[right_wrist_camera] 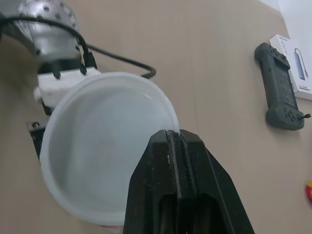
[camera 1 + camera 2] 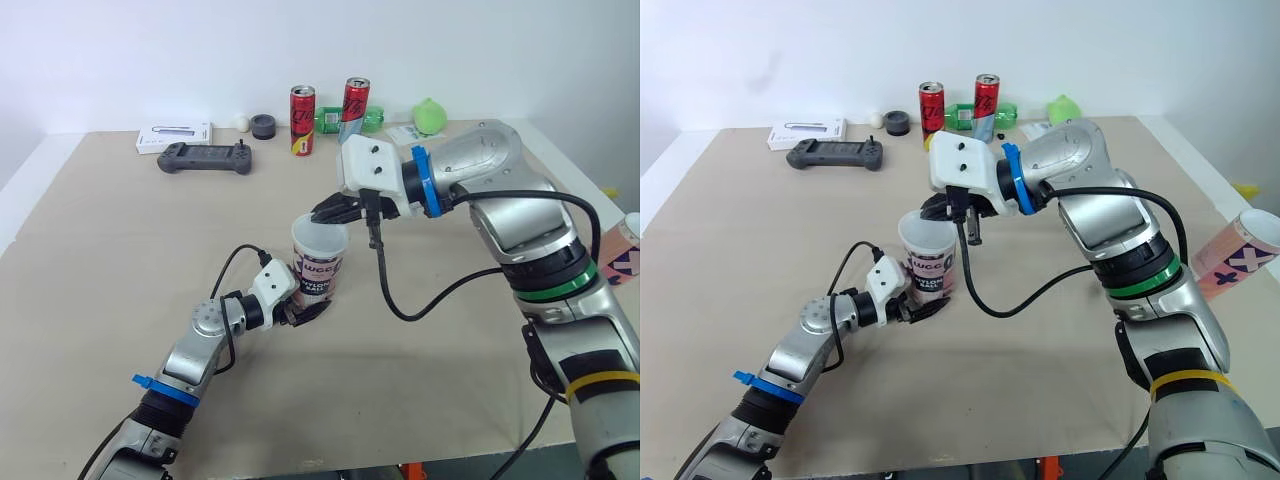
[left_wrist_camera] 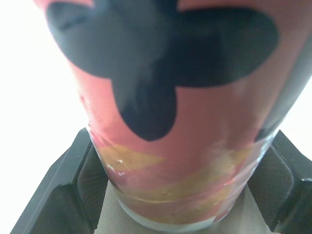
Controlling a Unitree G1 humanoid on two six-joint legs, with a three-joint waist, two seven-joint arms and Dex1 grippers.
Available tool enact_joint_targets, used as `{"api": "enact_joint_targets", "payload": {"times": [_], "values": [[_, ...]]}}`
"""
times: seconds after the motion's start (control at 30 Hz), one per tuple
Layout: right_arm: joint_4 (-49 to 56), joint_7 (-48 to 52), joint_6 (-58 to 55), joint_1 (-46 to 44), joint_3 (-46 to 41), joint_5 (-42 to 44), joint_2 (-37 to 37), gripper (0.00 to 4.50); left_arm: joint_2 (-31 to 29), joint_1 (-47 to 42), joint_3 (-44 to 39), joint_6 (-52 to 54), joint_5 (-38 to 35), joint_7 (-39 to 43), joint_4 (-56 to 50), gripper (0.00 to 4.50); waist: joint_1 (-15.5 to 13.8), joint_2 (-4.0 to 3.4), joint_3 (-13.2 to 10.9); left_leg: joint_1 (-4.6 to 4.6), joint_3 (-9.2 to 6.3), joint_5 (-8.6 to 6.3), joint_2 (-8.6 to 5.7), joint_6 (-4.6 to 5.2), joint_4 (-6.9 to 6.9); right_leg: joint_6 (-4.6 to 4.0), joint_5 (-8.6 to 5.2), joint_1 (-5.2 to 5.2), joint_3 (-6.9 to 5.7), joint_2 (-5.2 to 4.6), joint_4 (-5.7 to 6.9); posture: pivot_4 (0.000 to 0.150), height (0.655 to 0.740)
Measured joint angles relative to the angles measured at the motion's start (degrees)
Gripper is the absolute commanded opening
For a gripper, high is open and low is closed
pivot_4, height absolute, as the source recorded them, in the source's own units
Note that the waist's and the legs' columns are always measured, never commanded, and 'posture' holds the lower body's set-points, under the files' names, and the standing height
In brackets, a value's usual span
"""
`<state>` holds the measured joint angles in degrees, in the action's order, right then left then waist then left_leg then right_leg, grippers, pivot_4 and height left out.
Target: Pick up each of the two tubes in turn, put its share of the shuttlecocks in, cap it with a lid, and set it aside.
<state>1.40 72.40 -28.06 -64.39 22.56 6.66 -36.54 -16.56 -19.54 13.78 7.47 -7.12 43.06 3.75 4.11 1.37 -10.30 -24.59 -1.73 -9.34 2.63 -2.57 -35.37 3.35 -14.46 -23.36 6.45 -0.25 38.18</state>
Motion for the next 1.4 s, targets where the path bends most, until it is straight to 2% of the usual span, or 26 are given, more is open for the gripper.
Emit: {"api": "enact_joint_targets", "payload": {"times": [1.0,1.1,1.2,1.23,1.33,1.4], "values": [[0.21,2.60,3.34,-1.16,1.55,-4.80,0.63,0.05,-0.01,0.09,-0.03,0.15,-0.01,0.07,-0.12,3.64,0.01,0.00,0.00,0.01,0.00,0.00,0.00,0.00,0.00,-0.01,-0.01,0.00,0.00,0.00,0.00,0.150,0.7400],[0.20,2.60,3.51,-1.15,1.55,-5.01,0.63,0.97,0.00,0.09,-0.03,0.12,-0.01,0.06,-0.12,3.64,0.01,0.00,0.00,0.01,0.00,0.00,0.00,0.00,0.00,-0.01,-0.01,0.01,0.00,0.00,0.00,0.150,0.7400],[0.19,2.51,3.53,-0.92,1.39,-5.23,0.62,2.56,-0.01,0.09,-0.05,0.15,-0.03,0.06,-0.09,3.64,0.01,0.00,0.00,0.01,0.00,0.00,0.00,0.00,0.00,-0.01,-0.01,0.00,0.00,0.00,0.00,0.150,0.7400],[0.19,2.45,3.58,-0.97,1.11,-5.23,0.62,2.85,-0.01,0.09,-0.05,0.16,-0.03,0.06,-0.08,3.64,0.01,0.00,0.00,0.02,0.00,0.00,0.01,0.00,0.00,-0.01,-0.01,0.01,0.00,0.00,0.00,0.150,0.7400],[0.19,2.30,3.56,-1.32,0.16,-5.21,0.69,4.40,-0.01,0.05,-0.05,0.13,-0.02,0.07,-0.07,3.64,0.02,0.00,0.01,0.03,0.00,0.00,0.01,0.00,0.00,-0.02,-0.01,0.01,0.00,0.00,0.00,0.150,0.7400],[0.16,2.24,3.52,-1.54,-0.16,-5.21,0.80,4.46,-0.02,0.03,-0.05,0.07,-0.02,0.10,-0.05,3.64,0.02,0.00,0.00,0.03,0.00,0.00,0.01,0.00,0.00,-0.02,-0.01,0.01,0.00,0.00,0.00,0.150,0.7400]]}}
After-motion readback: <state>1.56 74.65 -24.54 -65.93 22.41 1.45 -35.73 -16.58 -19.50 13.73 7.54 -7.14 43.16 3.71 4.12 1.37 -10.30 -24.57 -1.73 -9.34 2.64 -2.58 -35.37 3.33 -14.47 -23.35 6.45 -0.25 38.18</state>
